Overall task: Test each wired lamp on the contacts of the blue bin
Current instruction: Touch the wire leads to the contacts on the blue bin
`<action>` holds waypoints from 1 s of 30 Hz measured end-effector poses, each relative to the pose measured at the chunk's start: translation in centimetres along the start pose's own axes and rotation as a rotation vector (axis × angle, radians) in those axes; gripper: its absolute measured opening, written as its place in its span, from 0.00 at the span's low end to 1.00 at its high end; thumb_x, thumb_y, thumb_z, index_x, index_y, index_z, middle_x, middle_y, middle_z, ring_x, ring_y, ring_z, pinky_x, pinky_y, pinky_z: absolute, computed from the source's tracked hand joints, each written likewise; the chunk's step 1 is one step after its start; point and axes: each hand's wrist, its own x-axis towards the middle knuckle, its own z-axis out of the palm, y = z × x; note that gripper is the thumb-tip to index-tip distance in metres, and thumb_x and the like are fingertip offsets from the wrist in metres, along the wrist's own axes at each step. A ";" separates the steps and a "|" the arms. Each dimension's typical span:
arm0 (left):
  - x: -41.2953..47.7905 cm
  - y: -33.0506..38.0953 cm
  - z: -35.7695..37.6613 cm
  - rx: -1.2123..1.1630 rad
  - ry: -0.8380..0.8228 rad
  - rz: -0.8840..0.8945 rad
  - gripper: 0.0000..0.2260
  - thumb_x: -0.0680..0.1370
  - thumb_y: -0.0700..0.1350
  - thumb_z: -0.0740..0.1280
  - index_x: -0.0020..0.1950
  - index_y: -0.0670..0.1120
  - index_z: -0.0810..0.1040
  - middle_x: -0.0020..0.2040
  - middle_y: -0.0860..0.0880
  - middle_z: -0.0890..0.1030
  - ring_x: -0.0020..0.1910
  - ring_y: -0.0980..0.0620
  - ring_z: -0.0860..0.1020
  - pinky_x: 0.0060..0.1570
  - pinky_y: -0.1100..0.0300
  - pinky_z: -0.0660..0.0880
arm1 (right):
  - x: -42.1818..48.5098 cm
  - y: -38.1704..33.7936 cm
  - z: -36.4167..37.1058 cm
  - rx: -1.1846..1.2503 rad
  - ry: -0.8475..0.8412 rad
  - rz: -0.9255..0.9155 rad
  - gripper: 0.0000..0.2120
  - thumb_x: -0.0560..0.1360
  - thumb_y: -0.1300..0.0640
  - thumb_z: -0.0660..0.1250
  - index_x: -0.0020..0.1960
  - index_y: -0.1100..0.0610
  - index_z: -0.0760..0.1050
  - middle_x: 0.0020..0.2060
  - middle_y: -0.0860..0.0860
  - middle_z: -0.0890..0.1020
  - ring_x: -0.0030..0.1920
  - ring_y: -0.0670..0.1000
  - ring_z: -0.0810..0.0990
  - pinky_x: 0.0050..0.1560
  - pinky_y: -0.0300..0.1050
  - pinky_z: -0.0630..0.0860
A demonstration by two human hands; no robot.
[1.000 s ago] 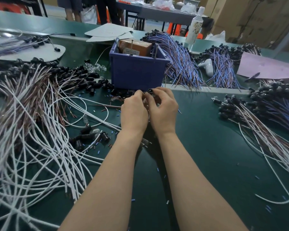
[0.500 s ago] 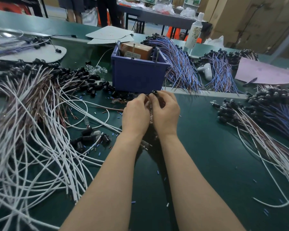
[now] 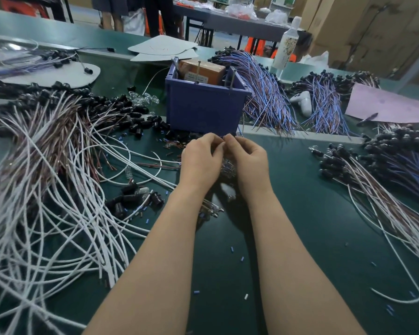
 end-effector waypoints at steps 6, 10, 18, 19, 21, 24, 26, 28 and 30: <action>0.0 0.7 -0.1 0.017 -0.075 -0.007 0.05 0.79 0.45 0.64 0.45 0.47 0.77 0.43 0.49 0.82 0.45 0.46 0.79 0.54 0.50 0.74 | -0.1 0.0 0.4 0.155 0.082 0.045 0.08 0.77 0.63 0.65 0.40 0.61 0.78 0.38 0.57 0.81 0.41 0.54 0.80 0.48 0.47 0.78; -0.3 1.3 0.1 0.109 -0.111 -0.027 0.05 0.79 0.47 0.63 0.45 0.49 0.74 0.45 0.47 0.83 0.49 0.43 0.78 0.56 0.48 0.72 | -0.2 0.0 0.7 0.228 0.123 0.083 0.07 0.78 0.63 0.64 0.41 0.62 0.77 0.39 0.58 0.79 0.42 0.54 0.78 0.49 0.46 0.77; -0.3 1.6 0.0 0.118 -0.165 -0.034 0.06 0.80 0.47 0.62 0.43 0.49 0.71 0.39 0.51 0.77 0.47 0.43 0.77 0.56 0.47 0.71 | -0.4 -0.1 0.8 0.281 0.163 0.104 0.07 0.78 0.63 0.64 0.42 0.63 0.76 0.39 0.57 0.78 0.44 0.55 0.76 0.51 0.49 0.75; -0.3 1.5 0.0 0.113 -0.164 -0.034 0.06 0.80 0.47 0.62 0.43 0.49 0.70 0.39 0.51 0.77 0.46 0.43 0.77 0.56 0.47 0.72 | -0.4 -0.2 0.8 0.279 0.157 0.102 0.07 0.78 0.63 0.64 0.41 0.62 0.77 0.38 0.56 0.79 0.43 0.54 0.77 0.50 0.47 0.75; -0.3 1.4 0.0 0.112 -0.148 -0.033 0.06 0.80 0.47 0.62 0.43 0.49 0.71 0.39 0.51 0.78 0.45 0.44 0.76 0.56 0.47 0.71 | -0.4 -0.2 0.6 0.224 0.143 0.070 0.08 0.78 0.62 0.65 0.40 0.61 0.77 0.37 0.54 0.79 0.41 0.52 0.77 0.47 0.45 0.76; -0.2 1.1 0.0 0.173 -0.076 -0.014 0.06 0.79 0.48 0.63 0.47 0.48 0.76 0.45 0.49 0.82 0.49 0.44 0.77 0.56 0.48 0.70 | -0.2 -0.2 0.3 0.019 0.125 -0.026 0.06 0.77 0.60 0.67 0.42 0.60 0.79 0.37 0.54 0.81 0.41 0.51 0.79 0.47 0.45 0.77; 0.0 0.8 0.1 0.179 -0.022 0.012 0.06 0.79 0.46 0.64 0.51 0.47 0.79 0.50 0.47 0.80 0.51 0.44 0.76 0.55 0.49 0.71 | -0.2 -0.1 0.3 -0.093 0.121 -0.083 0.06 0.76 0.59 0.68 0.46 0.62 0.80 0.41 0.55 0.83 0.42 0.49 0.80 0.48 0.44 0.78; 0.0 0.8 0.2 0.045 -0.004 0.025 0.06 0.77 0.41 0.65 0.53 0.45 0.79 0.50 0.46 0.79 0.49 0.48 0.77 0.52 0.54 0.74 | -0.3 -0.1 0.5 -0.188 0.131 -0.129 0.07 0.76 0.58 0.68 0.50 0.63 0.80 0.47 0.57 0.83 0.47 0.51 0.81 0.52 0.46 0.78; -0.2 1.0 0.2 -0.063 -0.010 0.037 0.07 0.76 0.38 0.65 0.53 0.44 0.77 0.48 0.48 0.80 0.46 0.51 0.78 0.49 0.60 0.75 | -0.4 -0.3 0.5 -0.241 0.141 -0.164 0.07 0.75 0.58 0.69 0.50 0.61 0.80 0.49 0.58 0.82 0.50 0.52 0.81 0.55 0.48 0.78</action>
